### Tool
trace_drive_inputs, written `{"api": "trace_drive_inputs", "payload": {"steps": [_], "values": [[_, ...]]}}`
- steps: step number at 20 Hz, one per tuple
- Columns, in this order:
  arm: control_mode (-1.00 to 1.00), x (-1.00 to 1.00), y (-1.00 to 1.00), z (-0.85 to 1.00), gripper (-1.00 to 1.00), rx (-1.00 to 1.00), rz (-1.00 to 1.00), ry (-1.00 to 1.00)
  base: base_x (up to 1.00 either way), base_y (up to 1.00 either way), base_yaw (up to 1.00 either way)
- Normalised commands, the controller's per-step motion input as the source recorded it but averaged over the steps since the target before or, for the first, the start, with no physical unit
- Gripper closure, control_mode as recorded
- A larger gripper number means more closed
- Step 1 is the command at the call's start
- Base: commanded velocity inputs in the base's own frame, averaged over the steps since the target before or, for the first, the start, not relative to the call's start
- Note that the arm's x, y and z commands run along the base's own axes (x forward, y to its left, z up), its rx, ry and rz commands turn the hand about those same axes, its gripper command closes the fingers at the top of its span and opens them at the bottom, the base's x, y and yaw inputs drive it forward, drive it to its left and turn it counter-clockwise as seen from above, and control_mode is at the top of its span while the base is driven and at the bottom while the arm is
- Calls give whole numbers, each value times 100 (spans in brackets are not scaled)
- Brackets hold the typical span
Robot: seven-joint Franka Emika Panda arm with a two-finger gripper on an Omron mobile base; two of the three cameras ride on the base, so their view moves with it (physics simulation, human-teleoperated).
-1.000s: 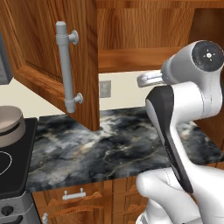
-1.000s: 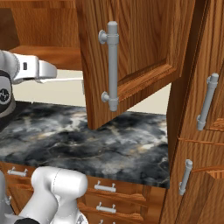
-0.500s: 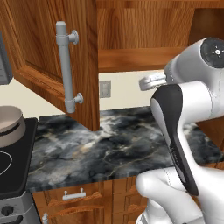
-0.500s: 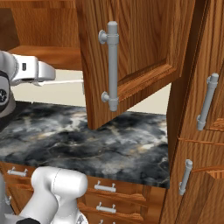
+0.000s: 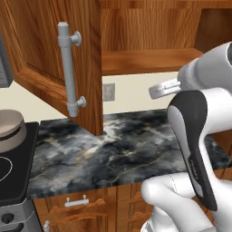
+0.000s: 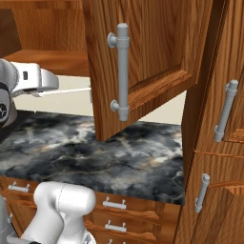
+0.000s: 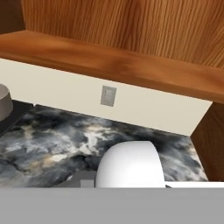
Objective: Open the cabinet and move the ladle to the pot. Then close the cabinet.
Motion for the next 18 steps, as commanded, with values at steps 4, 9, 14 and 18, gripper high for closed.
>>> {"api": "trace_drive_inputs", "payload": {"steps": [4,9,14,18], "values": [[-100,-8,0,-1,100,0,11,0,0,0,0],[-100,-9,0,-6,100,0,9,1,0,0,0],[-100,-5,17,-14,100,-1,7,2,0,0,0],[-100,-24,4,-4,100,0,6,0,0,0,0]]}}
